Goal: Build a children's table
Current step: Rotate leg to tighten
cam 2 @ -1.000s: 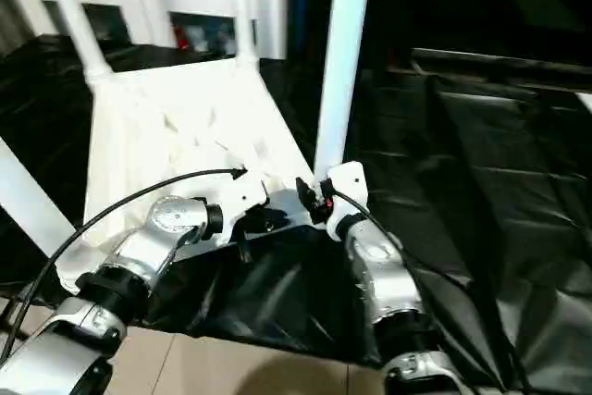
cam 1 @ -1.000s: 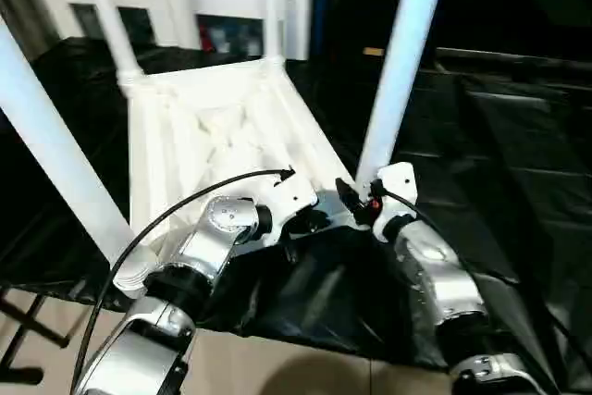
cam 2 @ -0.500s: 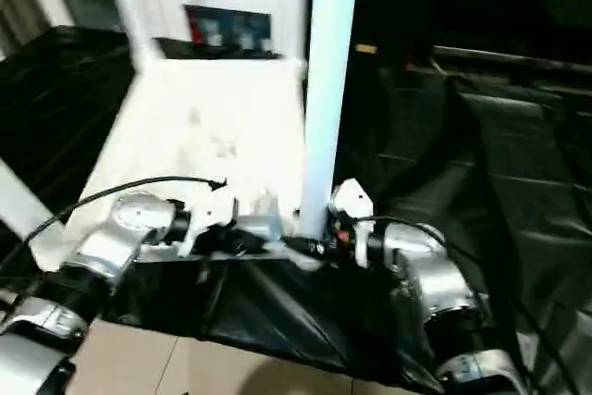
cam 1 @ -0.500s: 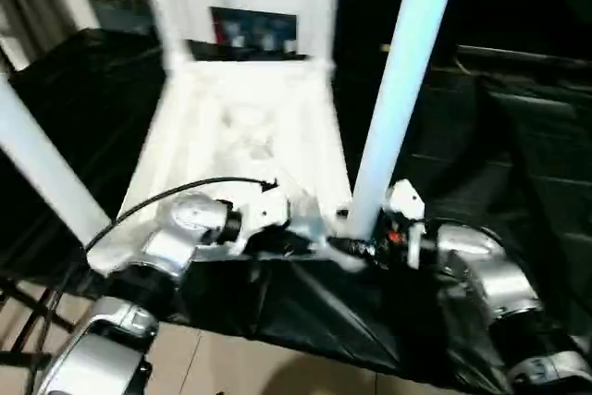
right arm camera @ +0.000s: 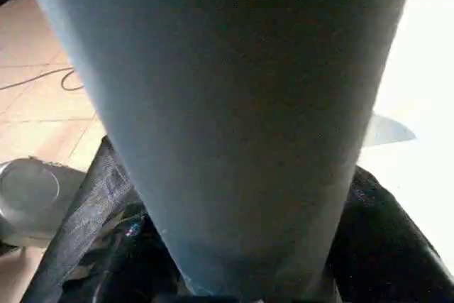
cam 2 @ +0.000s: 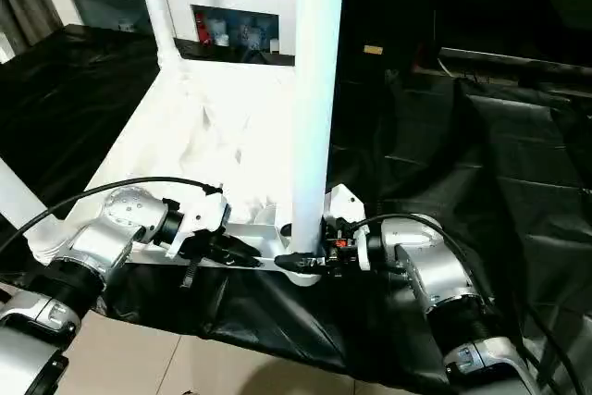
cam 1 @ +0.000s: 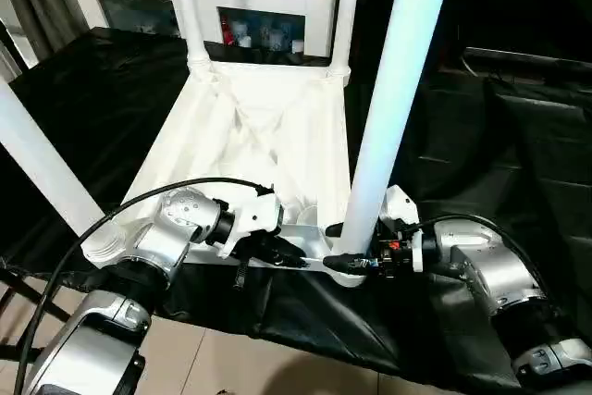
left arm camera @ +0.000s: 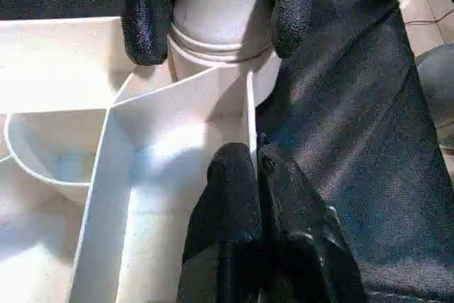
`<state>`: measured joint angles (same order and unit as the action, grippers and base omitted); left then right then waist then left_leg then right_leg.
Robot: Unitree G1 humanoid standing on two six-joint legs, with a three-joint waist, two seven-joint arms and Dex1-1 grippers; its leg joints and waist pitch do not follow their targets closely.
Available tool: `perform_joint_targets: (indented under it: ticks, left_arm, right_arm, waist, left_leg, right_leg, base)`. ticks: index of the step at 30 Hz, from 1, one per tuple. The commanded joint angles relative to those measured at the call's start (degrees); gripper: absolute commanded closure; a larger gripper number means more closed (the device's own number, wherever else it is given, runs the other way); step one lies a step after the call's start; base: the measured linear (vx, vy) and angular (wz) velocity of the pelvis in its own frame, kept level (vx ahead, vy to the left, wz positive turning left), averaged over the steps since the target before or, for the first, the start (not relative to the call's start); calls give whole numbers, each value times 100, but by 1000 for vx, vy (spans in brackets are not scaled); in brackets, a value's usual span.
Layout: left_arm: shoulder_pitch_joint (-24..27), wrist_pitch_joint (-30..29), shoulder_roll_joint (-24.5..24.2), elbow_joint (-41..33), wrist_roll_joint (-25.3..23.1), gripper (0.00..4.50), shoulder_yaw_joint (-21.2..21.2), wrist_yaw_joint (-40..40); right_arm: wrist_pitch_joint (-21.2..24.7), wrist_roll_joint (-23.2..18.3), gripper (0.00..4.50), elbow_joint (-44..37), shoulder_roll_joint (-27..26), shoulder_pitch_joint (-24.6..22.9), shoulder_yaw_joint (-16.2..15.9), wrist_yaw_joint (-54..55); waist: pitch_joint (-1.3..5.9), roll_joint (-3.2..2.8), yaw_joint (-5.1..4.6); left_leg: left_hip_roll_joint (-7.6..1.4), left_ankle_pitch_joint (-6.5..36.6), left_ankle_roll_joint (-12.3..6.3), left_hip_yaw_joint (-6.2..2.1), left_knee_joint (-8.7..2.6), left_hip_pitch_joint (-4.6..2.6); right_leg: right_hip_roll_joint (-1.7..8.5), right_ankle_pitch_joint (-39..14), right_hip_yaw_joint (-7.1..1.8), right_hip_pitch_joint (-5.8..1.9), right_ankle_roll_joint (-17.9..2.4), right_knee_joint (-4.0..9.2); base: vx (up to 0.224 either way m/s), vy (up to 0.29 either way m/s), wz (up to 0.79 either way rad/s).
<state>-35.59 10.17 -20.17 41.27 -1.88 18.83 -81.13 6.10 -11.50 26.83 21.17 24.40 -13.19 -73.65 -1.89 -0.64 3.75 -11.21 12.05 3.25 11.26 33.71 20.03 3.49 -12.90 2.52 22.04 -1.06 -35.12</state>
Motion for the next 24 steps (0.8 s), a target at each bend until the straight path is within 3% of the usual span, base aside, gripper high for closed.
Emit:
perform_joint_targets:
  ticks: [1, 5, 11, 15, 17, 22, 23, 24]
  left_arm:
    - [17, -66, -18, 161, -217, 450, 168, 143]
    - [19, -354, 174, 156, -256, 450, 25, 752]
    - [105, -761, 661, -15, -316, 450, -102, 1755]
    - [295, -1113, 1048, -327, -402, 450, -36, 2281]
    - [338, -1213, 1198, -392, -432, 450, -24, 2511]
    - [412, -1328, 1456, -493, -559, 450, 73, 2857]
    - [414, -1352, 1458, -513, -586, 450, 77, 2915]
    - [411, -1348, 1449, -525, -610, 450, 90, 2931]
  right_arm:
    - [359, -88, 215, -55, -106, -104, -98, -64]
    - [294, -72, 215, 69, -429, -190, 298, 1009]
    - [-34, 299, 225, 386, -995, -302, 761, 3048]
    - [-15, 484, 239, 587, -1537, -313, 1090, 4542]
    - [-67, 525, 241, 644, -1743, -297, 1152, 4932]
    - [-137, 648, 244, 557, -2171, -281, 1042, 5383]
    - [-230, 754, 190, 550, -2178, -279, 992, 5443]
    - [-330, 808, 177, 540, -2167, -280, 961, 5425]
  waist:
    - [255, 28, -6]
    - [237, 27, -23]
    - [206, 43, -155]
    - [213, 52, -262]
    - [216, 37, -297]
    - [214, 18, -333]
    - [209, -8, -337]
    - [203, 5, -348]
  left_leg:
    - [-274, 728, -347, -91, -373, -26]
    - [-273, 906, -201, -95, -398, -45]
    - [-251, 1111, 5, -142, -451, -18]
    - [-233, 1038, 11, -165, -458, 27]
    - [-231, 1118, -5, -148, -443, -17]
    - [-232, 1230, -34, -153, -461, -8]
    - [-237, 1308, -22, -154, -469, -15]
    - [-235, 1399, -12, -156, -475, -18]
  right_leg:
    - [468, -58, -258, -248, -1502, 359]
    - [473, -456, -269, -227, -1425, 404]
    - [489, -1255, -286, -217, -1185, 491]
    - [482, -1174, -285, -231, -1137, 488]
    - [462, -1097, -292, -193, -1172, 510]
    - [444, -965, -295, -199, -1190, 510]
    - [442, -987, -296, -187, -1196, 513]
    - [441, -1057, -300, -184, -1189, 526]
  base:
    - [0, 0, 0]
    - [0, 0, 0]
    - [0, 0, 0]
    - [0, 0, 0]
    - [0, 0, 0]
    - [0, 0, 0]
    - [0, 0, 0]
    - [0, 0, 0]
